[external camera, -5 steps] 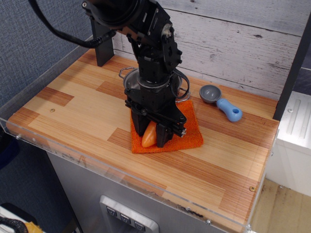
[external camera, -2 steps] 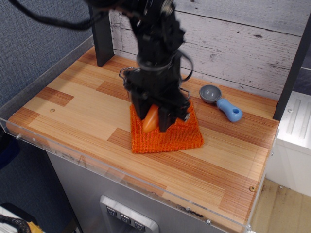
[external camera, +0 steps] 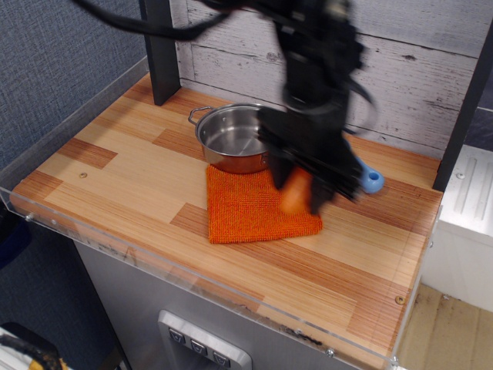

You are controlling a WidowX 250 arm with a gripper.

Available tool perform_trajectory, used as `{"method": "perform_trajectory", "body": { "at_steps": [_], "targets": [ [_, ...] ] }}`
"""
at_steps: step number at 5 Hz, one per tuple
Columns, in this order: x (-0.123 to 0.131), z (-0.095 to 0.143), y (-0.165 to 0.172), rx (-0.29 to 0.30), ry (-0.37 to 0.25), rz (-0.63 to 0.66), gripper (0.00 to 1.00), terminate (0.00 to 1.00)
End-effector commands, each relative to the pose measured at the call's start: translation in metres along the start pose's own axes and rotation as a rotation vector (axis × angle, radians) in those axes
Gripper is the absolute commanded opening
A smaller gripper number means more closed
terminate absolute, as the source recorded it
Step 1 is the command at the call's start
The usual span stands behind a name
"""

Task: Move orange vegetable to right lower corner

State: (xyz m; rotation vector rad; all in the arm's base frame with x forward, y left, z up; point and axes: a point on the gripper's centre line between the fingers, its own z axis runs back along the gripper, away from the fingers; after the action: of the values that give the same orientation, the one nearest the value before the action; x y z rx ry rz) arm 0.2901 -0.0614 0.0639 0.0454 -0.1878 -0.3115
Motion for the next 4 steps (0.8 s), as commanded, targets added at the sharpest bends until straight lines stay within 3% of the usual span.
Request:
{"method": "perform_trajectory", "body": {
  "at_steps": [1,2,4],
  "targets": [
    [0.027,-0.001,-0.050,0.000,-0.018,-0.144,0.00,0.00],
    [0.027,-0.007,-0.064,0.005,-0.005,-0.186,0.00,0.00],
    [0.002,-0.032,-0.073,-0.008,0.057,-0.214,0.00,0.00]
  ]
}}
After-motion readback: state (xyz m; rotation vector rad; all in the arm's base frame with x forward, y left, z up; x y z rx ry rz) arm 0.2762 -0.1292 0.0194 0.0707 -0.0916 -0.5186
